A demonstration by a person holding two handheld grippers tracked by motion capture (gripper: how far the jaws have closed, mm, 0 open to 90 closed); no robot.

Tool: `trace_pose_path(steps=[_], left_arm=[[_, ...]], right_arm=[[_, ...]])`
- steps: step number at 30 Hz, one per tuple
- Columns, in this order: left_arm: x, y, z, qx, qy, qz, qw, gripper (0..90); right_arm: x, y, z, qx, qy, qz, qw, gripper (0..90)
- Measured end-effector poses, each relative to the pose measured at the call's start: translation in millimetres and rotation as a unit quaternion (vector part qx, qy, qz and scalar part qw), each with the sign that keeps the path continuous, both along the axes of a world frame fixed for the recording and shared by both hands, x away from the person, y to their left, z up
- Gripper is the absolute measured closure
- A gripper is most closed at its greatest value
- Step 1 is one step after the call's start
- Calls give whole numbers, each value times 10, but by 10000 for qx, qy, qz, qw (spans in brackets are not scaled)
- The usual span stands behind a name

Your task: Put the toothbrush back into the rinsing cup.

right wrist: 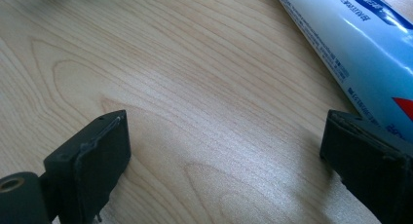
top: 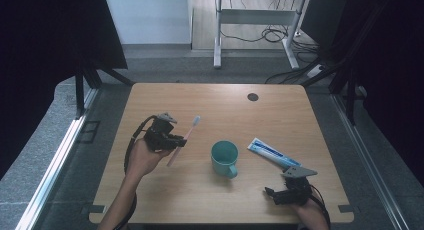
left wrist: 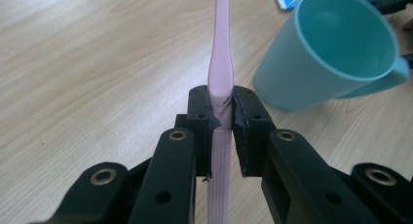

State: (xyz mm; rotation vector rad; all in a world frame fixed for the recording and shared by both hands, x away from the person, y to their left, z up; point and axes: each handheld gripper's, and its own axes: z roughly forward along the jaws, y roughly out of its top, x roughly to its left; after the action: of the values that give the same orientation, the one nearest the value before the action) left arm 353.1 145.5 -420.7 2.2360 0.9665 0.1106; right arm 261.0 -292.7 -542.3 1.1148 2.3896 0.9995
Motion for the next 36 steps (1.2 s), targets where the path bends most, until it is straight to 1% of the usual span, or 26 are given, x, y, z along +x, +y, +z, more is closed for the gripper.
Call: trace_pose_path(steps=[2, 3, 7, 11, 18, 21, 27, 33, 36], left_arm=[[-7, -3, 27, -87, -66, -39, 9999, 790], [-13, -10, 37, -165, -91, -37, 9998, 790], [-34, -42, 75, -254, -217, -114, 9994, 790], [-51, -83, 115, -387, -337, -172, 9985, 790], [-71, -150, 164, -554, -477, -299, 9969, 790], [-73, -175, 182, -635, -568, -321, 9958, 790], [-73, -231, 223, -752, -695, -378, 9940, 790], [-77, -303, 280, -902, -785, -430, 9919, 790], [-80, -339, 308, -961, -865, -451, 9906, 790]], right_arm=[[0, 0, 0, -1, 0, 0, 10000, 38], [0, 0, 0, 1, 2, -1, 10000, 38], [-1, 0, 0, 1, 3, -1, 10000, 38], [0, 0, 0, 0, 2, 0, 10000, 38], [-1, 0, 0, 1, 5, -2, 10000, 39], [-2, 1, 0, 3, 9, -5, 10000, 38], [-1, 1, 0, 4, 9, -4, 10000, 38], [-1, 1, 0, 6, 6, -1, 10000, 38], [-1, 1, 0, 5, 3, -5, 10000, 38]])
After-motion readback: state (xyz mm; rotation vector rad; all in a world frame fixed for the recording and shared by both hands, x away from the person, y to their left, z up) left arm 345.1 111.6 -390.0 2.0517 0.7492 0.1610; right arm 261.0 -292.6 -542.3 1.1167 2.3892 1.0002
